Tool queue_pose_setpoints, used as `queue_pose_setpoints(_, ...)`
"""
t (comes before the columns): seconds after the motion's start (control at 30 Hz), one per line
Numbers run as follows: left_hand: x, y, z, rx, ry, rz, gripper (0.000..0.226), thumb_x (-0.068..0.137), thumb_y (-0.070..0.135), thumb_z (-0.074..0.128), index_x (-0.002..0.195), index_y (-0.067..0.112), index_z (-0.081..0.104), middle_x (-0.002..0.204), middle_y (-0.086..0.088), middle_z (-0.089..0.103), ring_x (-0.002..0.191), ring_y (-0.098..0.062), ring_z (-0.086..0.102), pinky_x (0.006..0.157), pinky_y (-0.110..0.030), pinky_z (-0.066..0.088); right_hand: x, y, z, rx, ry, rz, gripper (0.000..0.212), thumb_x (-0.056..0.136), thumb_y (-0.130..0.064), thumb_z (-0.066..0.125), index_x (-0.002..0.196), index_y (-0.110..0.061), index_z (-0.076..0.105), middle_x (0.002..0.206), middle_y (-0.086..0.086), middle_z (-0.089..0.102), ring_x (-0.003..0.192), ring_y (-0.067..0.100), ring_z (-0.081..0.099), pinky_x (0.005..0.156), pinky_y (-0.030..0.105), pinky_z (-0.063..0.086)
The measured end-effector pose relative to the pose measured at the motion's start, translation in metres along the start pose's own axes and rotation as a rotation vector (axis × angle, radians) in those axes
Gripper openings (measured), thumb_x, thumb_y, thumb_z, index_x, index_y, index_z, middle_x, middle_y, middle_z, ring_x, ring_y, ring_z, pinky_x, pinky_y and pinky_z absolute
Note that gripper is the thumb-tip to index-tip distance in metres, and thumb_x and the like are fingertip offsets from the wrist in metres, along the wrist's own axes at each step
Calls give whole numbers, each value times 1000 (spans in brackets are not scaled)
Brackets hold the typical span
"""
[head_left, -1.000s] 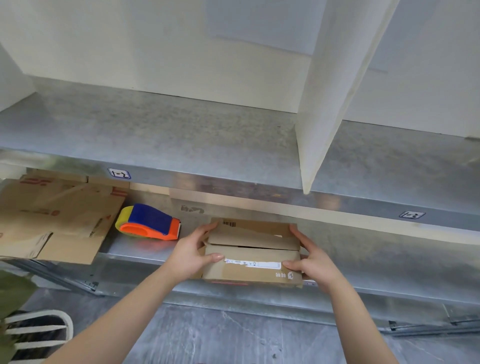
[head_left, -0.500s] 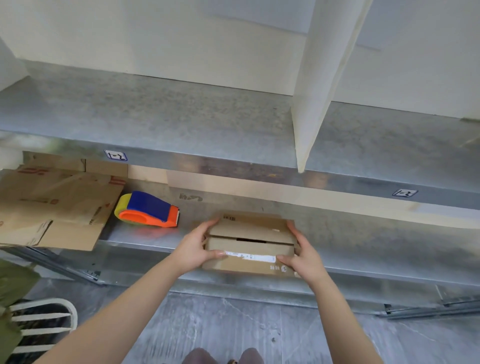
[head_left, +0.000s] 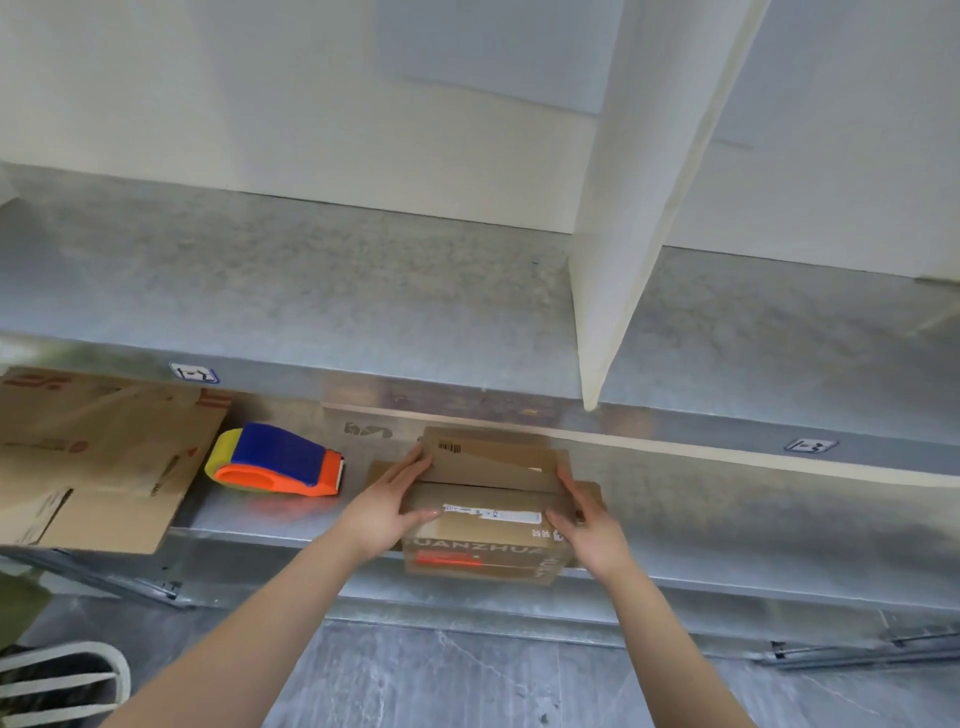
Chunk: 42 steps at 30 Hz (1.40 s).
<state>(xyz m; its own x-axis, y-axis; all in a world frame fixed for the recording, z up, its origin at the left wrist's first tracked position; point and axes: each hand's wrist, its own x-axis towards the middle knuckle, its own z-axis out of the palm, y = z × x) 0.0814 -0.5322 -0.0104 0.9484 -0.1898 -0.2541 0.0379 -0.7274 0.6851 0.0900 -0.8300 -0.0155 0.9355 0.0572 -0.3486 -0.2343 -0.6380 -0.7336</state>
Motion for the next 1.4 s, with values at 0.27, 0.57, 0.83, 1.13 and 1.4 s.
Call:
queue_pose_setpoints(0.27,2,2,-7,499,-75,28,93,72,87,-1,152,39,0,153,26,-18,149,-14,-3,114,-37,29,2,7,6,-221,44,-16,55,92,-56,48,136,-66,17,159,2,20,142,30,28,114,40,30)
queue_pose_setpoints(0.57,5,11,0,628,-126,-98,72,95,65,22,151,36,-12,157,17,-20,148,-20,-13,120,-45,-2,5,5,6,-422,-57,7,64,101,-53,27,153,-37,-5,162,12,7,150,29,4,120,42,13)
queue_pose_setpoints(0.83,-13,21,-9,692,37,19,78,93,68,15,152,27,-13,160,9,-14,148,-19,-14,121,-39,-5,-19,-21,-2,-616,119,-193,65,101,-33,41,155,-34,4,164,-2,-4,150,27,-11,119,52,0)
queue_pose_setpoints(1.13,-54,10,-42,788,154,106,78,87,68,12,154,28,15,162,3,9,149,-26,5,119,-42,2,-38,-80,34,-612,263,-500,55,94,-42,42,146,-25,41,153,4,39,148,30,20,120,50,14)
queue_pose_setpoints(1.4,-85,-70,-111,786,160,82,62,81,59,46,131,23,54,135,-4,57,127,-33,52,102,-52,41,-35,-162,144,-598,184,-681,51,85,-38,55,133,-19,57,137,12,57,133,38,45,113,53,24)
